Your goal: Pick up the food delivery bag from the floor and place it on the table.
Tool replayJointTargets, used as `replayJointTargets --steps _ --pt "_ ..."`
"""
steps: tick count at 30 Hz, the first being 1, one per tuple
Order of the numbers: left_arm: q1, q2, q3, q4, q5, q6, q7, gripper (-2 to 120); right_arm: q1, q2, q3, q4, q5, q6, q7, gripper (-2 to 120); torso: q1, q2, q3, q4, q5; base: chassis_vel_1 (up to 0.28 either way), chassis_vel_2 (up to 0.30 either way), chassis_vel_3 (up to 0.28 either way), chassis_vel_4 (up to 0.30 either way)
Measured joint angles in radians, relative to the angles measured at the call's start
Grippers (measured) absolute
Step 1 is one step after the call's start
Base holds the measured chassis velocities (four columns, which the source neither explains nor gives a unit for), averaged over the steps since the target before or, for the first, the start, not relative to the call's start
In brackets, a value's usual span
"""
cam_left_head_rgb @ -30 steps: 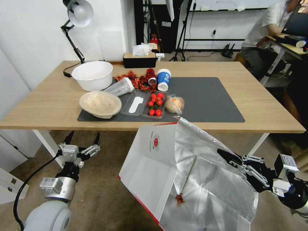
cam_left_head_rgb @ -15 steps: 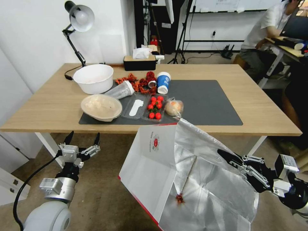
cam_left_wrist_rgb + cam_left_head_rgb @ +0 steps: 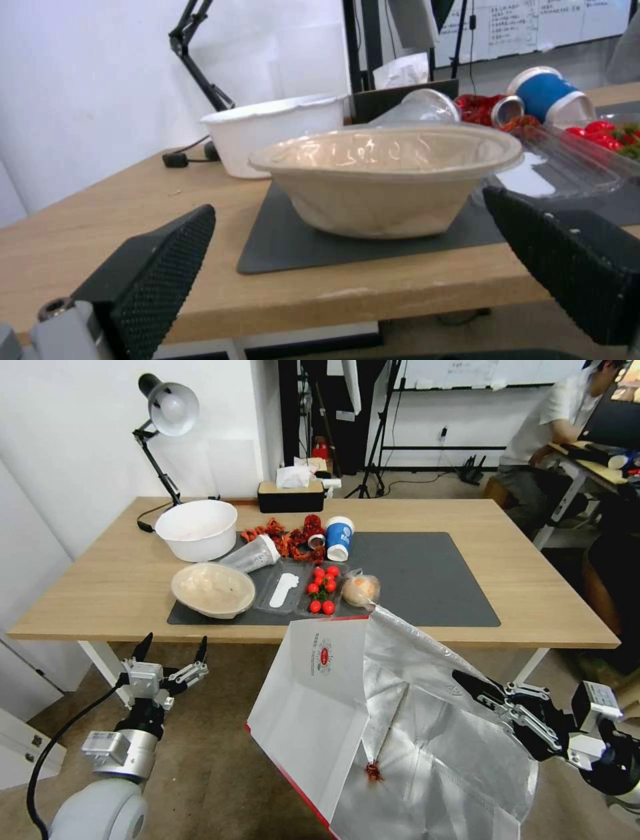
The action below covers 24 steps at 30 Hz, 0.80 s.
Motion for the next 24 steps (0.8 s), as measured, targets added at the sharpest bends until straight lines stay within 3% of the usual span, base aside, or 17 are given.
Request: replayJointTargets --steps 24 --pt "-0.010 0.013 0.009 0.008 -0.044 -0.025 -0.017 100 0.005 -0.006 -0.003 -0.006 0.001 -0.001 0.002 0 0.053 0.121 0.067 0.0000 0.0000 0.000 0.000 0.000 0.000"
